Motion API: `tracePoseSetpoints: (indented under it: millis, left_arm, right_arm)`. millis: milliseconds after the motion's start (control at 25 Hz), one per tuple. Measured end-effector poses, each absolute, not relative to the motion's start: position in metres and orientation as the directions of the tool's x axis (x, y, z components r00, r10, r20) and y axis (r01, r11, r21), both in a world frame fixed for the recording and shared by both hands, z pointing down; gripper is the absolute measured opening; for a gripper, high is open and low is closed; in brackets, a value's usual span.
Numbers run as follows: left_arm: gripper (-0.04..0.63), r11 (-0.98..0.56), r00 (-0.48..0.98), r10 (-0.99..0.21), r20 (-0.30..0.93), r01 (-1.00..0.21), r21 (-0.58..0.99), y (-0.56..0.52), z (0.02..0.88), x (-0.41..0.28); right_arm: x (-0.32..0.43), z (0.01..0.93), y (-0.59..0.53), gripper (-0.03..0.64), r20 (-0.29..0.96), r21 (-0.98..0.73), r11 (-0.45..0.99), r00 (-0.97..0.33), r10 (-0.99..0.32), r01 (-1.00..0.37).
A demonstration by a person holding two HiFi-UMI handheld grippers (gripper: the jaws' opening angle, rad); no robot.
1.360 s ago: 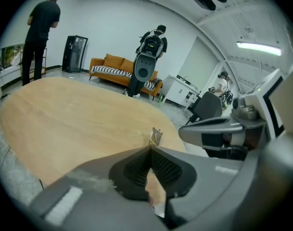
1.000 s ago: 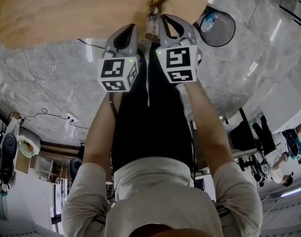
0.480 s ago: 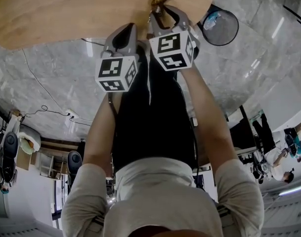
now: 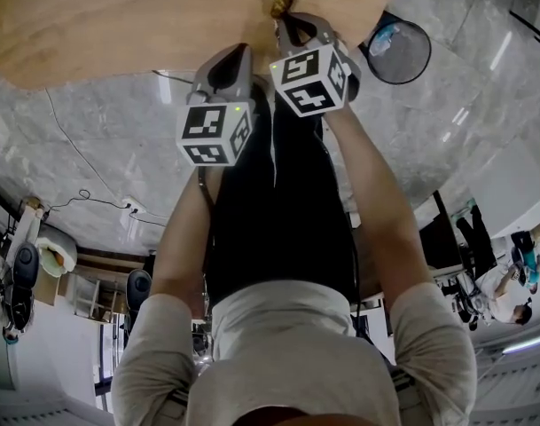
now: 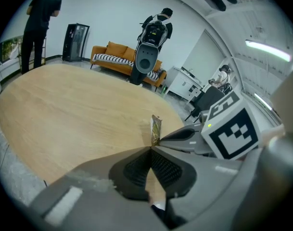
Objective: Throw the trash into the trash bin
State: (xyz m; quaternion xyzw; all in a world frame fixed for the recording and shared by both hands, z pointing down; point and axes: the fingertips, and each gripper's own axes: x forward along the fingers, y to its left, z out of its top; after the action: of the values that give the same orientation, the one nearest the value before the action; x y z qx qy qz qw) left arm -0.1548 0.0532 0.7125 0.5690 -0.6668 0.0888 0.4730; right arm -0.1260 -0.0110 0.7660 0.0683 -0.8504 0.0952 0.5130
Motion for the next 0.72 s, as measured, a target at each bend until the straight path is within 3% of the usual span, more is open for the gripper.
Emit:
tracePoseSetpoints:
  millis: [480,720]
  left_arm:
    - [0.018,0.382,0.015,-0.732,0.681,-0.819,0.429,0.048,0.594,-0.193]
    - [0.018,0.280,0.022,-0.786,0.618,-0.879,0.387,0.053,0.502,-0.199]
  right_arm:
    - [-0.151,0.617,-0.009,0.008,0.813,-0.103,0.960,-0.579,-0.068,-0.259]
    - [-0.158,0.505,-0.008,0.009,0.754,-0.098,0.948,-0.644,-0.128,-0.304]
